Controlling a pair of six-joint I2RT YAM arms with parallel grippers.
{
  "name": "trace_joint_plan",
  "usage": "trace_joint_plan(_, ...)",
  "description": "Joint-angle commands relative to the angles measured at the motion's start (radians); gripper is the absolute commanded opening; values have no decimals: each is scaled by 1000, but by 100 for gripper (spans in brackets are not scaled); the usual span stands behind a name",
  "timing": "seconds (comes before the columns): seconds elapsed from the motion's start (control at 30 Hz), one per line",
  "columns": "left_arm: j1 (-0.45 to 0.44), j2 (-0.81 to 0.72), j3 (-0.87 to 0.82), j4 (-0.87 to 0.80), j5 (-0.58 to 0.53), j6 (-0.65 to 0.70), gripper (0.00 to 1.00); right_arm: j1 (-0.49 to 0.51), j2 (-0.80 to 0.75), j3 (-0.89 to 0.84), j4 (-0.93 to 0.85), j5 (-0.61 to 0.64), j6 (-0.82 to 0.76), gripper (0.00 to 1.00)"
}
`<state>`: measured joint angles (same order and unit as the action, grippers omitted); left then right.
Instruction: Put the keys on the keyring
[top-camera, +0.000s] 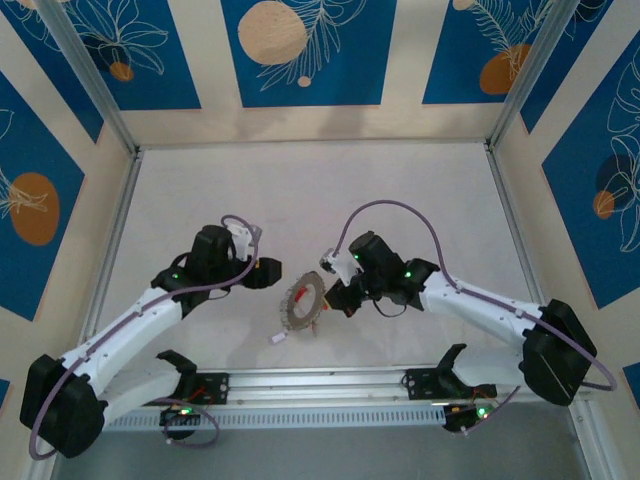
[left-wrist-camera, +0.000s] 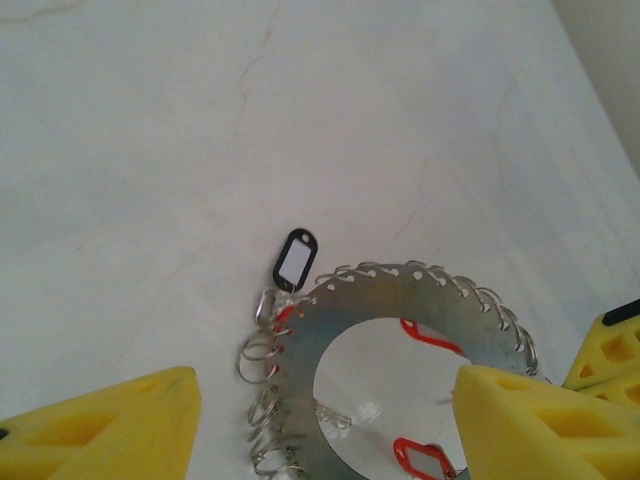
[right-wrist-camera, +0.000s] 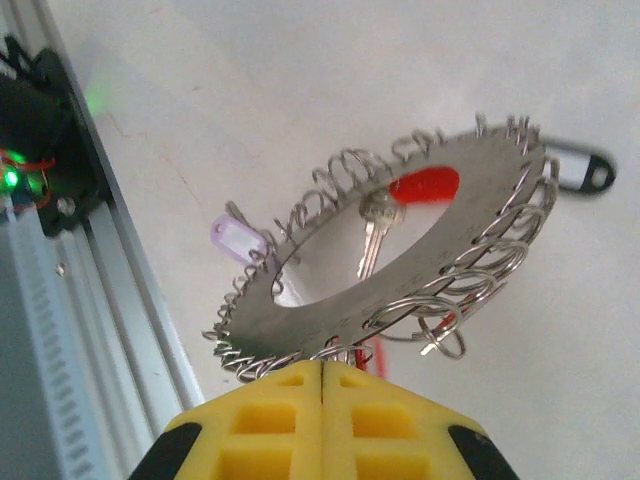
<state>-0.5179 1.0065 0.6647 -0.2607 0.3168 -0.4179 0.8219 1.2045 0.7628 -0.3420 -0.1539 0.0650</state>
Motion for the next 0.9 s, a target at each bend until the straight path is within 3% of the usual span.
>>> trace_joint_plan(0.0, -7, 0, 43, 44, 44, 33, 68, -7, -31, 59, -21, 41, -271, 0)
trace_joint_plan(0.2, -7, 8, 42, 107, 28, -23, 69, -11, -16, 103, -57, 202, -517, 0)
trace_joint_plan(0.5, -7, -12, 37, 202, 30, 31, 70, -64, -95, 71, 147, 25, -716, 0)
trace_joint_plan(0.67, -12, -23, -7, 355, 102, 192, 71, -109, -103, 64, 202, -101, -744, 0)
trace_joint_plan(0.87, -85, -23, -109, 580, 178, 565, 72, -141, -76, 72, 176, -172, -744, 0)
